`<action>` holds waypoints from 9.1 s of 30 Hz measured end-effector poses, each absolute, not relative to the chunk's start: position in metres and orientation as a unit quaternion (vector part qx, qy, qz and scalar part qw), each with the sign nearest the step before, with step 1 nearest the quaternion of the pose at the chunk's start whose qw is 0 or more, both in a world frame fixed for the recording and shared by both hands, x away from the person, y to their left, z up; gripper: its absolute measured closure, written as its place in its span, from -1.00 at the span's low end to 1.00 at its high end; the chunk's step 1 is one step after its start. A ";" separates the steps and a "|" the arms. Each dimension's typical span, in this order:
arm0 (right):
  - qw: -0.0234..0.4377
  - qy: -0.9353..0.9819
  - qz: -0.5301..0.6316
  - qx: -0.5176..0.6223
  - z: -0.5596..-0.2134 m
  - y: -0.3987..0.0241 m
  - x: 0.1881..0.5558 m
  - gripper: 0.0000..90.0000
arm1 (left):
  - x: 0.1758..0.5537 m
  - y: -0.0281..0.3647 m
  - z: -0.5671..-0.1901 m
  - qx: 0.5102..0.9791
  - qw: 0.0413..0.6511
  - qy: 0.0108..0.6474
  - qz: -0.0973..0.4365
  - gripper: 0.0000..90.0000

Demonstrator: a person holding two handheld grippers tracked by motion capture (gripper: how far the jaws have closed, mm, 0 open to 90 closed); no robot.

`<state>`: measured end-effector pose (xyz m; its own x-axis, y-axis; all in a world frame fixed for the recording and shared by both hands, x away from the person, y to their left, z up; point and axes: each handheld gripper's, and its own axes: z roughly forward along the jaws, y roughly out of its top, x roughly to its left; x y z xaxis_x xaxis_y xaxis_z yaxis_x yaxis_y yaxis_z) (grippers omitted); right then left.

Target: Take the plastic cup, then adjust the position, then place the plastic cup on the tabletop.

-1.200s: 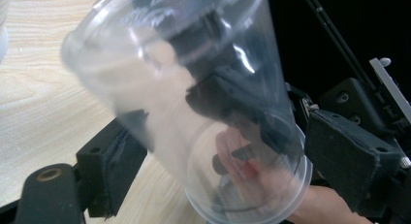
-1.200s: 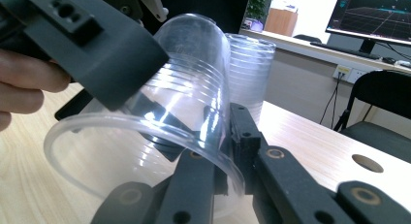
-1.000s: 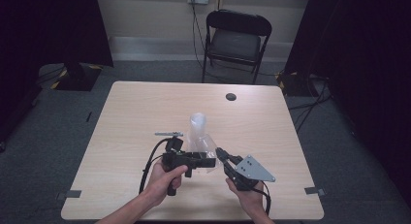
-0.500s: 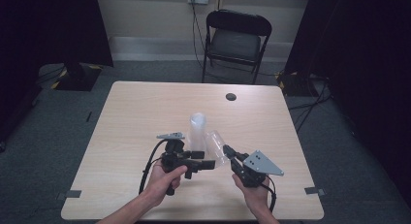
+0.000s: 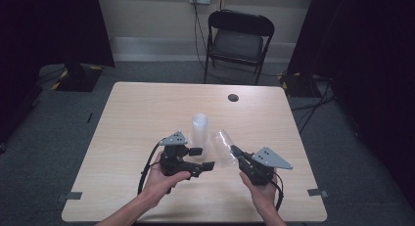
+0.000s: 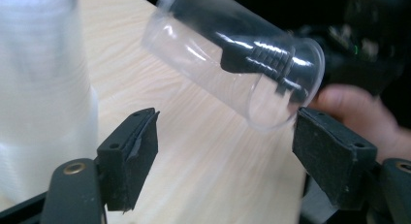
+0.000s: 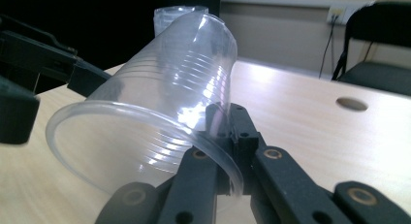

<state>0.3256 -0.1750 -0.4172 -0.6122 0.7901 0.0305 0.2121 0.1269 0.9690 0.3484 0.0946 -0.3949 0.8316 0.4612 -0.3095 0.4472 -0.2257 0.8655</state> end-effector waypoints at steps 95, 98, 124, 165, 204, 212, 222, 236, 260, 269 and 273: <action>-0.112 0.849 0.373 0.357 -0.455 -0.125 0.355 0.95 | 0.295 0.056 -0.448 0.887 0.420 0.046 0.185 -0.45; -0.110 0.847 0.378 0.358 -0.454 -0.125 0.354 0.93 | 0.299 0.059 -0.448 0.885 0.426 0.056 0.179 -0.45; -0.074 0.809 0.448 0.374 -0.439 -0.139 0.354 0.65 | 0.317 0.082 -0.448 0.859 0.469 0.139 0.152 -0.37; 0.056 0.766 0.489 0.414 -0.433 -0.177 0.354 0.17 | 0.340 0.125 -0.434 0.811 0.506 0.269 0.117 -0.37; 0.080 0.770 0.466 0.428 -0.445 -0.188 0.352 0.12 | 0.376 0.181 -0.415 0.737 0.528 0.376 0.192 -0.37; 0.078 0.767 0.468 0.431 -0.447 -0.191 0.357 0.12 | 0.390 0.184 -0.417 0.745 0.505 0.374 0.223 -0.37; 0.076 0.770 0.464 0.432 -0.449 -0.190 0.358 0.11 | 0.417 0.186 -0.410 0.727 0.512 0.392 0.235 -0.37; 0.086 0.767 0.465 0.433 -0.449 -0.190 0.355 0.11 | 0.445 0.188 -0.427 0.718 0.493 0.426 0.245 -0.38; 0.085 0.771 0.456 0.436 -0.453 -0.189 0.356 0.13 | 0.475 0.182 -0.461 0.721 0.469 0.446 0.247 -0.39; 0.085 0.772 0.454 0.437 -0.453 -0.189 0.355 0.13 | 0.475 0.185 -0.462 0.723 0.465 0.452 0.240 -0.44; 0.087 0.771 0.455 0.438 -0.452 -0.190 0.355 0.13 | 0.474 0.185 -0.461 0.727 0.459 0.451 0.238 -0.48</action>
